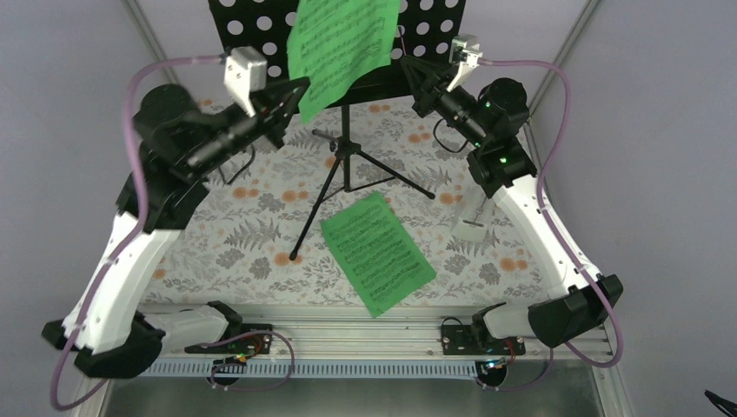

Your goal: Pack up the instrument practice props

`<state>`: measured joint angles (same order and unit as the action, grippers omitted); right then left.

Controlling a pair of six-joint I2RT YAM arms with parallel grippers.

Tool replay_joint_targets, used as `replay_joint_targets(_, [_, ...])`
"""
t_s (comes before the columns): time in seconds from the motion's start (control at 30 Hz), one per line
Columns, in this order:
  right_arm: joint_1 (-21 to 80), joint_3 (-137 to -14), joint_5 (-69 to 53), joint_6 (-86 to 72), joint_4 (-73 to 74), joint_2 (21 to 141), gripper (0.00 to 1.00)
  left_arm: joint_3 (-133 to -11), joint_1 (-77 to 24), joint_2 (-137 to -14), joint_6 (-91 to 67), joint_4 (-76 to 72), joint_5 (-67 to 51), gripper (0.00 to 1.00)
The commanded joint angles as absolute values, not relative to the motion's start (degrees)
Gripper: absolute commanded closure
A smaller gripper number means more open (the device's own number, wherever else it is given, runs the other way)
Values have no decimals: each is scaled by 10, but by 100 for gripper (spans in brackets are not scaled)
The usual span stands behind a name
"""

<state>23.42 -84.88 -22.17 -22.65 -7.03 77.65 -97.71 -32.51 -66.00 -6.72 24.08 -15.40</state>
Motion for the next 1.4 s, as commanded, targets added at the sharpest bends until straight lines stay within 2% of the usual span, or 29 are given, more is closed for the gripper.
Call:
replay_joint_targets(0.0, [228, -851, -215, -238, -73, 776, 96, -953, -324, -615, -69, 262, -278, 98])
replay_joint_targets(0.07, [227, -854, -212, -237, -66, 776, 96, -949, -324, -606, -69, 294, -335, 98])
replay_joint_targets(0.1, [227, -855, -211, -237, -62, 775, 93, -940, -324, -600, -70, 306, -359, 98])
replay_joint_targets(0.23, [226, -850, -213, -233, -55, 767, 63, -878, -324, -566, -64, 328, -453, 98])
replay_joint_targets(0.27, [226, -847, -214, -232, -55, 764, 52, -858, -325, -553, -61, 330, -470, 98])
replay_joint_targets(0.37, [226, -838, -221, -228, -54, 750, 32, -804, -324, -534, -59, 332, -494, 98])
replay_joint_targets(0.5, [225, -822, -233, -219, -44, 723, 14, -751, -326, -525, -58, 332, -490, 98])
replay_joint_targets(0.6, [225, -802, -217, -208, -27, 690, 4, -713, -332, -530, -68, 321, -492, 98])
replay_joint_targets(0.67, [225, -782, -191, -194, -14, 664, 1, -680, -344, -532, -82, 298, -483, 98])
replay_joint_targets(1.03, [225, -706, -107, -152, 12, 562, 0, -623, -424, -605, -87, 230, -432, 98])
replay_joint_targets(1.23, [225, -673, -57, -156, 20, 537, 0, -522, -426, -679, -198, 111, -414, 98])
replay_joint_targets(1.37, [225, -662, -1, -157, 54, 533, 0, -490, -426, -752, -202, 81, -398, 98])
